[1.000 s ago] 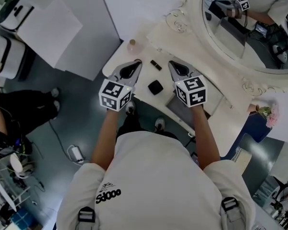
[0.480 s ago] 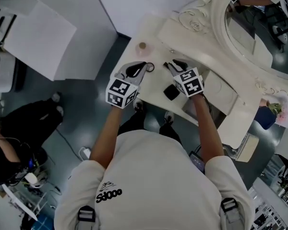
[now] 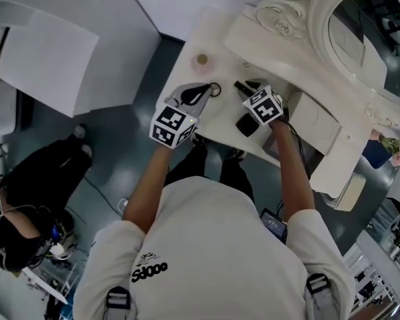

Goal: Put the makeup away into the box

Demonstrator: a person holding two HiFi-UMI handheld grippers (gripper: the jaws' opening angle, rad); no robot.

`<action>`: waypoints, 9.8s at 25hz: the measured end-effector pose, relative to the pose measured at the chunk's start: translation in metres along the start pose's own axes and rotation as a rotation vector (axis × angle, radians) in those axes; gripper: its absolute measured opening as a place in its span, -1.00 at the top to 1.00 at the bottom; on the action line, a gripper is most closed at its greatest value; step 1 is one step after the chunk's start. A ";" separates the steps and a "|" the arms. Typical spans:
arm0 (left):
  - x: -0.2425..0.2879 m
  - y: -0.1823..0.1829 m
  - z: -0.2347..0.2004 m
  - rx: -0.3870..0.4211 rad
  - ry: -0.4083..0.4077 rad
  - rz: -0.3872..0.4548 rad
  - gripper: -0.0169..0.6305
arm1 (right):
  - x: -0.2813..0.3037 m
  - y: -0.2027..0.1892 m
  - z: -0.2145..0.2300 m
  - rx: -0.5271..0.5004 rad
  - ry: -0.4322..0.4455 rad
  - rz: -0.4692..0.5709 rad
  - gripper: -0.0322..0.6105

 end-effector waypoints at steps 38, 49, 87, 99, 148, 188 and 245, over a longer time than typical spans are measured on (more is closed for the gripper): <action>0.075 0.150 0.173 0.280 -0.307 0.216 0.89 | -0.335 0.037 0.025 0.133 -0.584 0.502 0.61; 0.112 0.153 0.249 0.341 -0.489 0.196 0.89 | -0.407 -0.028 0.026 0.272 -0.778 0.519 0.61; 0.144 -0.025 0.272 0.310 -0.475 -0.239 0.89 | -0.238 -0.250 -0.026 0.120 -0.418 -0.178 0.61; 0.129 -0.025 0.248 0.269 -0.373 -0.218 0.89 | -0.214 -0.269 -0.033 0.065 -0.310 -0.267 0.59; 0.030 -0.076 -0.013 0.170 -0.047 -0.319 0.13 | -0.151 0.056 -0.068 0.153 -0.304 0.272 0.89; 0.130 -0.069 0.308 0.412 -0.593 -0.349 0.24 | -0.330 -0.170 -0.081 0.485 -0.672 0.224 0.89; 0.075 -0.165 0.142 0.177 -0.163 -0.609 -0.21 | -0.259 -0.084 -0.059 0.322 -0.531 0.254 0.89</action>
Point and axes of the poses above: the fingertips, and each gripper's own axes: x forward along the fingers, z to its right, y out of its top, the point moved 1 cm from there along -x, backward along the fingers, and after that the axes turned 12 degrees about z, right-handed, at the moved point
